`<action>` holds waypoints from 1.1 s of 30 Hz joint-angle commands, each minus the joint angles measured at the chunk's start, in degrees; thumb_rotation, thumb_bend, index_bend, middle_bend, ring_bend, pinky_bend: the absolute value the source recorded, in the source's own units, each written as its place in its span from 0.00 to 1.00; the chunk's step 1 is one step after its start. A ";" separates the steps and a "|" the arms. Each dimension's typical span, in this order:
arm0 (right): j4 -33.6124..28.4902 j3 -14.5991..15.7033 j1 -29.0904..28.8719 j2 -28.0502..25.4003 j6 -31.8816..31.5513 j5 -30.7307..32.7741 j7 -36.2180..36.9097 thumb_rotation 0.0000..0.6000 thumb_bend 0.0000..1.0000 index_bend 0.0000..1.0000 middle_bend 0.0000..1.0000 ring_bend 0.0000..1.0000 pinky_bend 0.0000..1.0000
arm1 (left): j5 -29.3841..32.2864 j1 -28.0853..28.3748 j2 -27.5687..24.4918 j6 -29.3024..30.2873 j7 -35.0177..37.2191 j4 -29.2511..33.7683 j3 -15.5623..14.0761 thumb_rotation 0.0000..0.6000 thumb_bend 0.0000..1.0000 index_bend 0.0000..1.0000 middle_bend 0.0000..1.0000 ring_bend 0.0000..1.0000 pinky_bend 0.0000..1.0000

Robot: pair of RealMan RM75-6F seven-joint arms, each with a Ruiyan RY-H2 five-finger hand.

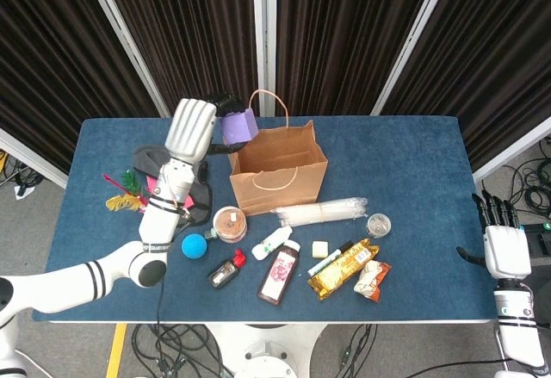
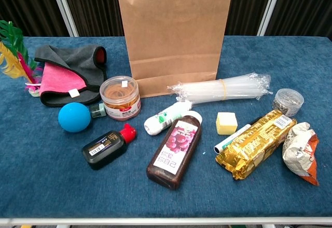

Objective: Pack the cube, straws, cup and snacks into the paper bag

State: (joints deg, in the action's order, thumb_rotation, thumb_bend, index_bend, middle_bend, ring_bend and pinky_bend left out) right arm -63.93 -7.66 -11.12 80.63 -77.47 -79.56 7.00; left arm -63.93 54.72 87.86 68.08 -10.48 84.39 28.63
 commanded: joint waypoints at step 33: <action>2.08 -0.75 -0.38 0.69 2.36 1.79 0.65 1.00 0.00 0.00 0.00 0.00 0.00 | -0.28 1.44 2.21 -5.52 13.49 -4.27 -1.13 1.00 0.02 0.22 0.33 0.31 0.38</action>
State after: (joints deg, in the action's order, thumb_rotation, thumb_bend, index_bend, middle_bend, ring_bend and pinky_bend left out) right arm -61.79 -8.40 -11.49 81.35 -75.07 -77.73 7.70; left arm -64.43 56.61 90.91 62.07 3.89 79.03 27.35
